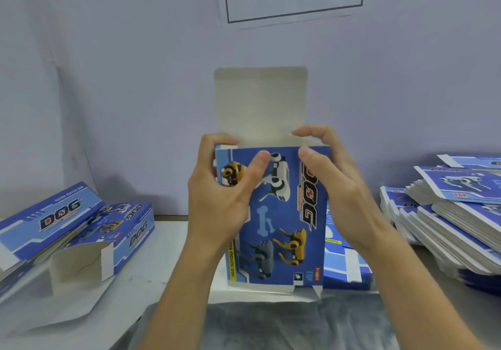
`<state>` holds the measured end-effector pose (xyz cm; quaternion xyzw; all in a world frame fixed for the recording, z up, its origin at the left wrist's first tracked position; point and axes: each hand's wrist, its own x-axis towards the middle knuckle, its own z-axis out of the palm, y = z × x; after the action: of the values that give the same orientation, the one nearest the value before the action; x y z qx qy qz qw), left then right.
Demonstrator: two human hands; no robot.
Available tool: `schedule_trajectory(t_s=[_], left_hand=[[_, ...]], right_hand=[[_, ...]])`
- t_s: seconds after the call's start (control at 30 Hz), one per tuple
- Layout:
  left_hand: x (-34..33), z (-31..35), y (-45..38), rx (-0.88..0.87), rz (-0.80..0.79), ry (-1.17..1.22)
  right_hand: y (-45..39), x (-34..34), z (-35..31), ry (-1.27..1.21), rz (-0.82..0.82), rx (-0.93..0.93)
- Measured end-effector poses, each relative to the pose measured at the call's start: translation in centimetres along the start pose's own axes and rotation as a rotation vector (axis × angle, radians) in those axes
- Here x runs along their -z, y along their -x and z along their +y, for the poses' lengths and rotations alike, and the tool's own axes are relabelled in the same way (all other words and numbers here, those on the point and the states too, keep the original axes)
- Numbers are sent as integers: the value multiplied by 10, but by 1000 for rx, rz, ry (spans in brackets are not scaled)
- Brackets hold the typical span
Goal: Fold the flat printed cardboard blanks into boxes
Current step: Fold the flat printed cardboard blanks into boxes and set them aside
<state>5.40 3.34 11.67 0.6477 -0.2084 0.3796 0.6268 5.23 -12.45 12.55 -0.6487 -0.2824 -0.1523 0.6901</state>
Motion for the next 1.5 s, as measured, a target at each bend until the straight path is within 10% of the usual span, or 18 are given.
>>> schedule_trajectory(t_s=[0.53, 0.9, 1.5], left_hand=[[-3, 6, -4, 258, 51, 114], [1, 2, 1, 132, 87, 330], [4, 1, -4, 37, -36, 152]], right_hand=[[-7, -13, 11, -44, 167, -106], [0, -13, 10, -366, 142, -35], [1, -20, 6, -98, 203, 96]])
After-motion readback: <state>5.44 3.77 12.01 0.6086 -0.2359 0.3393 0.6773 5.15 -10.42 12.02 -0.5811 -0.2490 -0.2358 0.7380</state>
